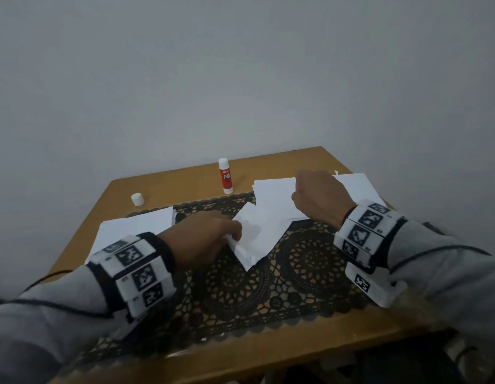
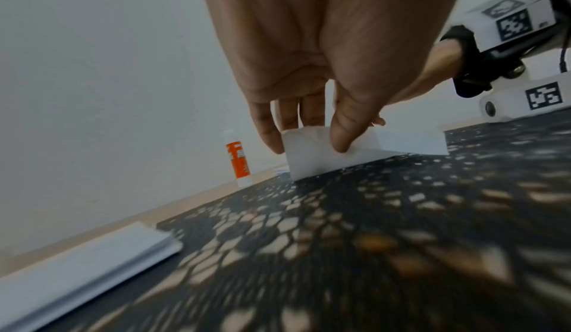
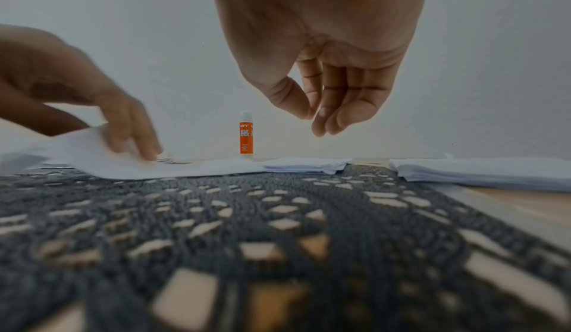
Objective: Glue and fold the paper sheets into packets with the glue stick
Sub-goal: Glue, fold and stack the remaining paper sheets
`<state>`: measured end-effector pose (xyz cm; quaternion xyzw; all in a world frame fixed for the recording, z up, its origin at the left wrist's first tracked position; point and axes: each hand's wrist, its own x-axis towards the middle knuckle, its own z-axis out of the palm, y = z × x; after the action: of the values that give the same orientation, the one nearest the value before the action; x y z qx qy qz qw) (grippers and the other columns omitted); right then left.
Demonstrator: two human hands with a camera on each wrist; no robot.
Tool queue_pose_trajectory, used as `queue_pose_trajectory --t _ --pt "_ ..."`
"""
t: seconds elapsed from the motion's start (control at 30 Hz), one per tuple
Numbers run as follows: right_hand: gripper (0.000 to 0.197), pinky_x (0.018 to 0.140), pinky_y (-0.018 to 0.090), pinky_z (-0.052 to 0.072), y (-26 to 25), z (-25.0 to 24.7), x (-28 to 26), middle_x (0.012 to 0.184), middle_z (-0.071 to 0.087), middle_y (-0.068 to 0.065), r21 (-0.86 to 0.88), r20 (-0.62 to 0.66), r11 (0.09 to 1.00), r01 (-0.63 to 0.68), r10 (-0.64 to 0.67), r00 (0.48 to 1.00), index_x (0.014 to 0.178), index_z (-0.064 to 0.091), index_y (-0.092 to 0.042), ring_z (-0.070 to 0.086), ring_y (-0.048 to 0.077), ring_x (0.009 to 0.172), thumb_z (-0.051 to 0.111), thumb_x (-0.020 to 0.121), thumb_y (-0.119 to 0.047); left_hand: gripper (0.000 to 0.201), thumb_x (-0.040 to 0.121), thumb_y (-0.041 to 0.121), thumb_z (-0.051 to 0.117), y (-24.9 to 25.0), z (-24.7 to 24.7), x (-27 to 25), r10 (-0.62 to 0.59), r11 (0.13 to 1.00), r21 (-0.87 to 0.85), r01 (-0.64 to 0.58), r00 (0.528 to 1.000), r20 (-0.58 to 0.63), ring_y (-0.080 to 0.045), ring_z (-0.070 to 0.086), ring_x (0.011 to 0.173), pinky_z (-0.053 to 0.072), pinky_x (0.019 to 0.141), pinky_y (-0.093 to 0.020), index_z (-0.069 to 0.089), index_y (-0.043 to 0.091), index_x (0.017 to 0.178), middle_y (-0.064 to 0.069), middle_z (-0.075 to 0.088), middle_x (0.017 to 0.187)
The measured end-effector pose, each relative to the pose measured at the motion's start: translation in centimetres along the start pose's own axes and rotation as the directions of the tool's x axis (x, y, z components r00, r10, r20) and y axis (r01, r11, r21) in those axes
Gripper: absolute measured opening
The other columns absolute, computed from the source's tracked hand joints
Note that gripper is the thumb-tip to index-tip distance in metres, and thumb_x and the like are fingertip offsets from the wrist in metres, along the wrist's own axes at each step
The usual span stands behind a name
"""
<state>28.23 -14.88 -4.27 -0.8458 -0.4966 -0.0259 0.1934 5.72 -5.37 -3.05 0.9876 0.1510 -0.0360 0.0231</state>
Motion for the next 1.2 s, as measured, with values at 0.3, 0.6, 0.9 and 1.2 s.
queue_pose_trajectory --t 0.3,0.6,0.9,1.2 --pt "0.008 0.067 0.035 0.046 -0.1 0.2 0.0 0.083 0.058 0.005 -0.032 0.021 0.999 -0.007 0.007 1.0 0.085 0.053 -0.01 0.057 0.024 0.078 0.049 0.09 -0.015 0.044 0.089 -0.004 0.048 -2.9 -0.1 -6.3 -0.072 0.987 -0.143 0.074 0.997 0.015 -0.006 0.045 0.124 0.034 0.109 -0.023 0.064 0.03 0.111 0.012 0.055 0.13" --pt "0.009 0.066 0.036 0.047 -0.2 0.2 -0.1 0.081 0.059 0.007 -0.041 0.04 0.999 -0.006 0.007 0.999 0.084 0.054 -0.008 0.057 0.025 0.076 0.05 0.09 -0.014 0.027 0.095 0.028 0.054 -2.6 1.3 -6.3 -0.125 0.981 -0.137 0.136 0.988 0.09 -0.006 0.039 0.128 0.027 0.108 -0.019 0.057 0.034 0.121 0.012 0.045 0.139" --pt "0.014 0.072 0.038 0.051 -2.2 -0.1 -0.6 0.086 0.065 0.009 -0.059 0.126 0.993 0.105 -0.097 0.987 0.086 0.059 -0.005 0.06 0.025 0.081 0.054 0.089 -0.019 0.03 0.091 0.036 0.058 -2.4 0.8 -5.5 -0.136 0.988 -0.051 0.145 0.98 0.145 -0.01 0.044 0.117 0.039 0.102 -0.027 0.052 0.037 0.121 0.009 0.05 0.129" --pt "0.039 0.065 0.036 0.052 -9.0 2.6 5.2 0.083 0.062 0.013 0.365 0.169 0.931 -0.028 -0.036 0.985 0.112 0.057 0.005 0.057 0.024 0.069 0.069 0.084 -0.019 0.043 0.092 0.038 0.057 -2.7 0.8 -5.3 -0.096 0.994 -0.034 0.102 0.985 0.144 -0.012 0.044 0.121 0.037 0.104 -0.027 0.047 0.037 0.135 0.008 0.048 0.134"
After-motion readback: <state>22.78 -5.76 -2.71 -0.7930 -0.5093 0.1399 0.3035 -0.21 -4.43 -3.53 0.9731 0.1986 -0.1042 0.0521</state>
